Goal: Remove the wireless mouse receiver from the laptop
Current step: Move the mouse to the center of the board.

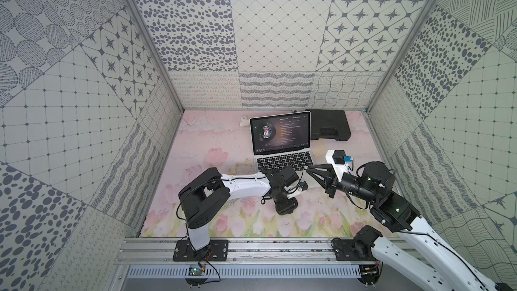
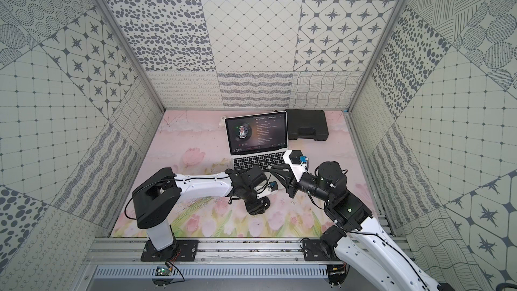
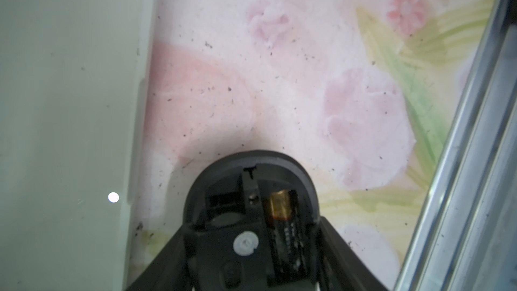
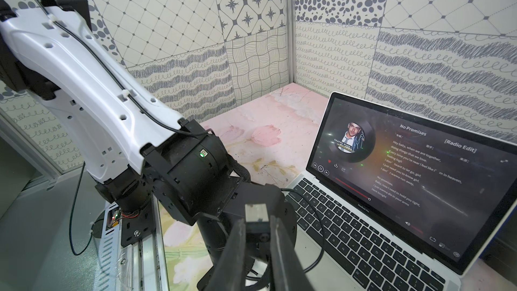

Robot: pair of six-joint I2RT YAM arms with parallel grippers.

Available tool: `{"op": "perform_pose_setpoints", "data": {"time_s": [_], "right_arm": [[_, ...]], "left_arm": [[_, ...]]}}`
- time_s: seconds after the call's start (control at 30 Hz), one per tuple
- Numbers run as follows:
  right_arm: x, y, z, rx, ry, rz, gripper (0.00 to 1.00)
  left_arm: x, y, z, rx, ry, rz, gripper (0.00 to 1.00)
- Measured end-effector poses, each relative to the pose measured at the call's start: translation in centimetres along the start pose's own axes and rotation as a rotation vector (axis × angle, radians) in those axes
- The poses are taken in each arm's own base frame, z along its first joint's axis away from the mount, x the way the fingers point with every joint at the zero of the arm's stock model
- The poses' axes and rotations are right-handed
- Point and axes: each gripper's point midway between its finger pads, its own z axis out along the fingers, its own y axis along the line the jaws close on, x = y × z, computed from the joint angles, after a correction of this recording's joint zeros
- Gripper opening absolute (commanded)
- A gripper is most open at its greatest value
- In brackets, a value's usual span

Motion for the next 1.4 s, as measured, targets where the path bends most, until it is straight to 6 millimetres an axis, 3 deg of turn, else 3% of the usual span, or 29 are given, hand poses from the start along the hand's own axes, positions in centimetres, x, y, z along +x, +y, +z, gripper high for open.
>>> {"op": "perform_pose_setpoints", "data": {"time_s": [0.17,0.37,0.57,1.03,1.4], "right_arm": [[0.0,-0.2,-0.1,0.002,-0.001,0.003,0.05],[0.1,-0.3,0.0,-0.004,0.004,0.006,0.05],[0.1,-0.4,-0.1,-0.007,0.003,0.009,0.05],[-0.1,0.0,-0.3,-0.035,-0.003,0.012,0.04],[-0.1,0.1,-0.3,-0.041,-0.004,0.013,0.04]], "left_arm": [[0.5,-0.2,-0.3,0.009,0.007,0.060,0.99],[1.0,-0.5,-1.7,-0.003,-0.033,0.097,0.99],[3.5,-0.9,-1.2,-0.011,-0.046,0.072,0.99],[1.2,1.3,-0.3,-0.154,-0.213,-0.017,1.00],[2.4,2.1,-0.9,-0.208,-0.179,-0.099,1.00]]}}
